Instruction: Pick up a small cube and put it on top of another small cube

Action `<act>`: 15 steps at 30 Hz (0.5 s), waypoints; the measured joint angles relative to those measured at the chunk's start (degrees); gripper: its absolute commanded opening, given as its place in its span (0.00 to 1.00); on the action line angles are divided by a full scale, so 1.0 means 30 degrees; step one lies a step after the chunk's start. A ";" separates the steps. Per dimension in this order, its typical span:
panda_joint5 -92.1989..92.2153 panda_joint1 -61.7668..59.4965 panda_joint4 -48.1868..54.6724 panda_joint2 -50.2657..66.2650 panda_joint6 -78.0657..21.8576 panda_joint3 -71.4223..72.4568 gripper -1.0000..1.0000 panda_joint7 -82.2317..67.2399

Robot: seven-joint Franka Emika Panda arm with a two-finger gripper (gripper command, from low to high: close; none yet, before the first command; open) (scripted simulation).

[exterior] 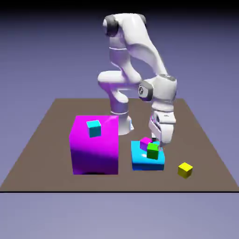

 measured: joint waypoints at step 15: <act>-0.3271 -0.0774 0.4931 0.6914 -0.5859 0.4373 0.50 -1.2459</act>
